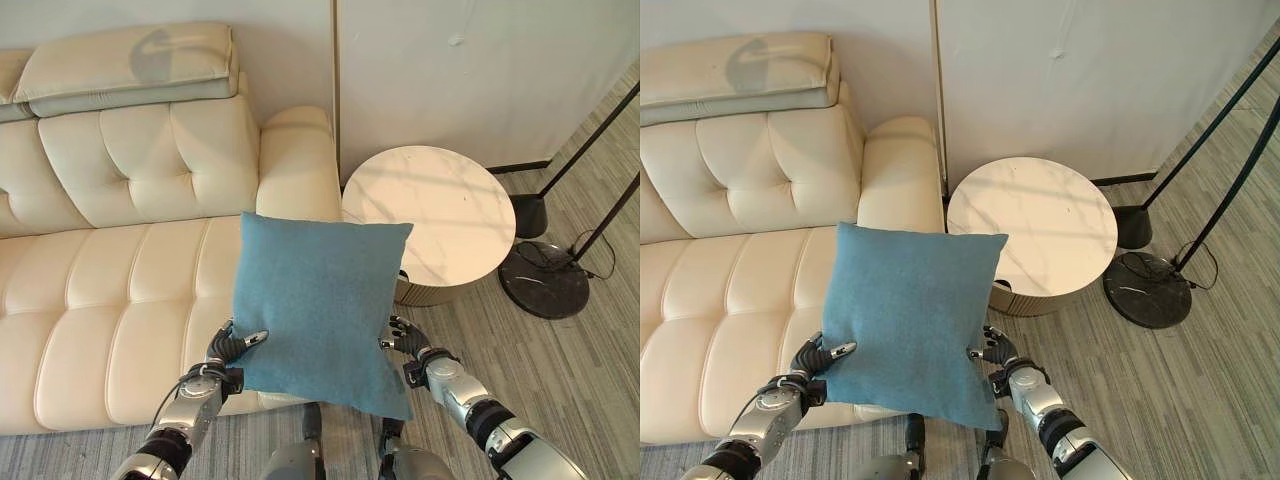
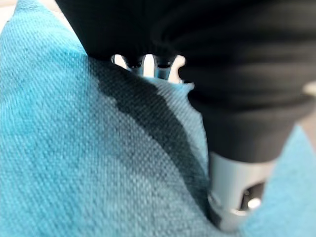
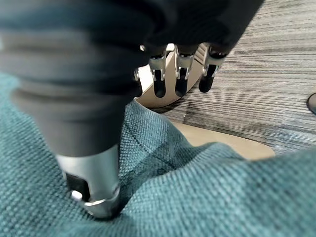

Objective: Pick up all the scattered cushions and arrange them neatly on the sofa.

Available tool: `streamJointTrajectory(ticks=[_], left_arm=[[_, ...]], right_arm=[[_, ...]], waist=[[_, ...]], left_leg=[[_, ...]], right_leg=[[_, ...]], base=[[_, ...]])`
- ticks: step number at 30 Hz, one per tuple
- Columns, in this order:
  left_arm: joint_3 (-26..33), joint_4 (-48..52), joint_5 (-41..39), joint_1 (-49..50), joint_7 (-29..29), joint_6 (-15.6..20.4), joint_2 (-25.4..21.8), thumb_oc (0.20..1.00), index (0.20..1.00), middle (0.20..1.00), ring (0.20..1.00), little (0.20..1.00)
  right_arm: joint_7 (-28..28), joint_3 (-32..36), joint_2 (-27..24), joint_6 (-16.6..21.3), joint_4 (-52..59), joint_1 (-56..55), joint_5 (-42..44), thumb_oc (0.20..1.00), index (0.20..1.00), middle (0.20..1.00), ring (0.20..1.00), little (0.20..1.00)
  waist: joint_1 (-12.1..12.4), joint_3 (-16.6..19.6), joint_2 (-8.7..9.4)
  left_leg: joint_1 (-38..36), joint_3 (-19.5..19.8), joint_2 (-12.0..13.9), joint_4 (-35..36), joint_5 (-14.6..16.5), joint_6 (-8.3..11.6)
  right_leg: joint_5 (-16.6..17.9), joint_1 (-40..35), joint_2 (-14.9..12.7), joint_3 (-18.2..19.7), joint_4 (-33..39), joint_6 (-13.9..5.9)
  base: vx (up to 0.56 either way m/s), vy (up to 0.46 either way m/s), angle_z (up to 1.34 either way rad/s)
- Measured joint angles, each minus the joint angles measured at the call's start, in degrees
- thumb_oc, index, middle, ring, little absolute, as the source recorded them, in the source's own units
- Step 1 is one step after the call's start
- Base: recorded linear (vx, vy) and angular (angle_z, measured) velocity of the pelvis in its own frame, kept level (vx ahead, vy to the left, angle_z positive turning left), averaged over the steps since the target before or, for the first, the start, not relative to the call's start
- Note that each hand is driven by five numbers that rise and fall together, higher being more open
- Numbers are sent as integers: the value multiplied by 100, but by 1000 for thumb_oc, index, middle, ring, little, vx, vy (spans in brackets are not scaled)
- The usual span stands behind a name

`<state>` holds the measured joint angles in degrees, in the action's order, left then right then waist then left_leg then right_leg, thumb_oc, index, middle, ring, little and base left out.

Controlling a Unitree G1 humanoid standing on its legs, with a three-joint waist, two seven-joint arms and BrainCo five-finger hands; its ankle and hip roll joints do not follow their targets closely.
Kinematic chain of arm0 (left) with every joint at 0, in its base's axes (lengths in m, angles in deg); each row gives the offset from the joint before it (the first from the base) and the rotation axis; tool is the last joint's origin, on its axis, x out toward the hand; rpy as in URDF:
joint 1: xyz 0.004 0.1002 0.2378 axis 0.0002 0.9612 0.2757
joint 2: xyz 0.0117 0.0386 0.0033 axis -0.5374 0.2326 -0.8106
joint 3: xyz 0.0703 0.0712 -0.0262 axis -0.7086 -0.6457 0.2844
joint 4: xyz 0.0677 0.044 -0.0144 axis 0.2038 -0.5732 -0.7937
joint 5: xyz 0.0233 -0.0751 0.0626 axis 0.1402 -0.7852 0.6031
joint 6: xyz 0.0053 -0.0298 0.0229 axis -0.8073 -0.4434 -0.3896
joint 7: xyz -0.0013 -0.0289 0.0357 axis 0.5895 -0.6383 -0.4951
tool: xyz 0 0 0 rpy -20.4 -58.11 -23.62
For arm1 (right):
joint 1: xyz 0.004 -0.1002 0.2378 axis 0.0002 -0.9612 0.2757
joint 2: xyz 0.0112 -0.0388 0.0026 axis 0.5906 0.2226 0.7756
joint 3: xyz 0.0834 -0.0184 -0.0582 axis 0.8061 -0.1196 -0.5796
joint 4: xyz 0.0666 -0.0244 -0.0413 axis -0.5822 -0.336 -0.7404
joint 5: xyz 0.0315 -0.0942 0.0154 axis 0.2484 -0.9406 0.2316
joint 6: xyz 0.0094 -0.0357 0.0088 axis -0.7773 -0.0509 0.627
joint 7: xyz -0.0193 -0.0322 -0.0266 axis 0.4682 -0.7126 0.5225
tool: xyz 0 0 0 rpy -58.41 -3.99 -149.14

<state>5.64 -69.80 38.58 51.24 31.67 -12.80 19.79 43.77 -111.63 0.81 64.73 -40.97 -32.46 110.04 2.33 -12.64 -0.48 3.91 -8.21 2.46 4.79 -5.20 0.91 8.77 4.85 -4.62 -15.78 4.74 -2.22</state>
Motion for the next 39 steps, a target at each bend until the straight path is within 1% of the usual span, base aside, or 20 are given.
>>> streamJointTrajectory(ticks=[3, 6, 8, 10, 13, 15, 16, 19, 20, 22, 23, 26, 28, 29, 30, 31, 34, 36, 37, 39], left_arm=[[435, 296, 237, 201, 15, -16, 161, 1000, 1000, 1000, 1000, 1000], [715, 397, 425, 286, -18, 6, 232, 1000, 1000, 1000, 1000, 1000], [863, 437, 436, 349, -112, 71, 277, 1000, 1000, 1000, 1000, 1000], [1175, 354, 436, 343, -256, 133, 470, 1000, 1000, 1000, 1000, 1000], [1193, -116, 458, 139, -504, 194, 483, 1000, 1000, 1000, 1000, 1000], [1173, -844, 456, -219, -675, 228, 483, 1000, 1000, 1000, 1000, 1000], [1169, -994, 456, -299, -700, 230, 482, 1000, 1000, 1000, 1000, 1000], [1075, -2009, 430, -929, -746, 272, 458, 1000, 1000, 1000, 1000, 1000], [1036, -2476, 426, -1220, -744, 247, 418, 1000, 1000, 1000, 1000, 1000], [1021, -2812, 402, -1563, -731, 162, 260, 1000, 1000, 1000, 1000, 1000], [907, -3270, 317, -2072, -717, 118, -27, 1000, 1000, 1000, 1000, 1000], [900, -3325, 72, -2485, -635, 132, -195, 1000, 1000, 1000, 1000, 1000], [898, -3440, -117, -2809, -594, 128, -285, 1000, 1000, 1000, 1000, 1000], [896, -3435, -222, -2907, -589, 128, -263, 1000, 1000, 1000, 1000, 1000], [840, -3415, -338, -3045, -575, 110, -176, 1000, 1000, 1000, 1000, 1000], [721, -3304, -561, -3070, -593, 114, -3, 1000, 1000, 1000, 1000, 1000], [554, -3125, -772, -2992, -568, 158, 281, 1000, 1000, 1000, 1000, 1000], [251, -2644, -978, -2789, -590, 193, 384, 1000, 1000, 1000, 1000, 1000], [82, -2079, -1058, -2496, -581, 231, 435, 1000, 1000, 1000, 1000, 1000], [-38, -1810, -1204, -2253, -552, 279, 483, 1000, 1000, 1000, 1000, 1000]], right_arm=[[3, 92, -24, 12, 21, -25, 5, 1000, 1000, 1000, 1000, 1000], [24, 248, -4, 17, 30, -123, 10, 1000, 1000, 1000, 1000, 1000], [28, 252, -12, 32, 32, -153, 107, 1000, 1000, 1000, 1000, 1000], [27, 251, 24, 48, 41, -170, 114, 1000, 1000, 1000, 1000, 1000], [22, 232, 67, 76, 41, -167, 136, 1000, 1000, 1000, 1000, 1000], [18, 208, 85, 128, 28, -169, 228, 1000, 1000, 1000, 1000, 1000], [17, 204, 91, 130, 20, -169, 232, 1000, 1000, 1000, 1000, 1000], [7, 138, 93, 148, -10, -144, 239, 1000, 1000, 1000, 1000, 1000], [2, 42, 89, 170, -10, -111, 269, 1000, 1000, 1000, 1000, 1000], [4, -44, 89, 211, -10, -45, 332, 1000, 1000, 1000, 1000, 1000], [1, -87, 153, 259, -21, 55, 333, 1000, 1000, 1000, 1000, 1000], [-6, -218, 140, 290, -15, 93, 334, 1000, 1000, 1000, 1000, 1000], [-14, -238, 200, 328, -4, 132, 336, 1000, 1000, 1000, 1000, 1000], [-18, -236, 205, 347, -4, 145, 337, 1000, 1000, 1000, 1000, 1000], [-34, -237, 237, 372, 5, 181, 339, 1000, 1000, 1000, 1000, 1000], [-99, -230, 257, 370, -17, 195, 345, 1000, 1000, 1000, 1000, 1000], [-150, -229, 257, 363, -16, 243, 343, 1000, 1000, 1000, 1000, 1000], [-211, -222, 253, 344, -17, 305, 340, 1000, 1000, 1000, 1000, 1000], [-279, -204, 205, 306, -18, 350, 339, 1000, 1000, 1000, 1000, 1000], [-341, -195, 202, 242, -29, 355, 337, 1000, 1000, 1000, 1000, 1000]], waist=[[56, -23, -3], [95, -35, -18], [123, -37, -21], [132, -39, -26], [138, -39, -30], [128, -39, -31], [123, -39, -31], [92, -36, -27], [89, -34, -20], [-8, -33, 37], [-70, -72, 103], [-139, -150, 234], [-264, -211, 369], [-305, -233, 407], [-362, -309, 488], [-357, -365, 518], [-346, -404, 541], [-289, -444, 523], [-214, -487, 482], [-170, -494, 474]], left_leg=[[2, 52, 5, 1, -5, 2], [12, 133, 17, 0, -13, 15], [6, 148, 27, 0, -17, 20], [7, 152, 27, -1, -18, 22], [6, 149, 30, -2, -20, 24], [10, 146, 31, -1, -22, 28], [11, 144, 31, -1, -23, 29], [54, 117, 32, -2, -28, 36], [97, 113, 35, -2, -31, 41], [234, 98, 40, -2, -60, 51], [392, 92, 49, -3, -118, 47], [431, -17, 57, -2, -122, 50], [557, -27, 53, -2, -122, 51], [629, -27, 51, -2, -129, 55], [712, -36, 43, -4, -185, 42], [739, -21, 34, -3, -185, 42], [776, -24, 22, -3, -184, 43], [800, -23, 7, -3, -184, 43], [800, -27, -13, -3, -184, 43], [798, -21, -25, -3, -183, 42]], right_leg=[[-16, -9, -10, -21, 4, -18], [-54, -39, -1, -112, 10, -28], [-63, -60, 6, -145, 18, -23], [-62, -61, 7, -149, 30, -18], [-60, -60, 9, -149, 29, -15], [-59, -53, 12, -146, 31, -14], [-59, -48, 12, -145, 31, -14], [-53, 13, 17, -115, 30, -8], [-53, 69, 21, -102, 30, -7], [-11, 216, 34, -69, 27, 26], [55, 380, 46, -50, -2, 64], [96, 469, 52, 29, -2, 66], [92, 601, 48, 39, -2, 57], [109, 670, 47, 43, -2, 35], [168, 751, 40, 46, -3, 65], [168, 769, 28, 41, -2, 64], [167, 794, 23, 31, -2, 63], [167, 820, 18, 32, -3, 63], [168, 820, 0, 38, -3, 62], [168, 813, -11, 33, -3, 61]], base=[[13, -18, 5], [21, -16, 15], [27, -15, 7], [0, 0, 0], [0, 0, 0], [0, 0, 0], [0, 0, 0], [-35, 9, -5], [-40, 2, -8], [-43, 5, -8], [-47, 14, -12], [-26, 26, -15], [1, 11, -3], [6, 43, 0], [13, 57, 4], [26, 51, 6], [25, 41, 6], [19, 43, 3], [12, 36, 1], [0, 0, 0]])
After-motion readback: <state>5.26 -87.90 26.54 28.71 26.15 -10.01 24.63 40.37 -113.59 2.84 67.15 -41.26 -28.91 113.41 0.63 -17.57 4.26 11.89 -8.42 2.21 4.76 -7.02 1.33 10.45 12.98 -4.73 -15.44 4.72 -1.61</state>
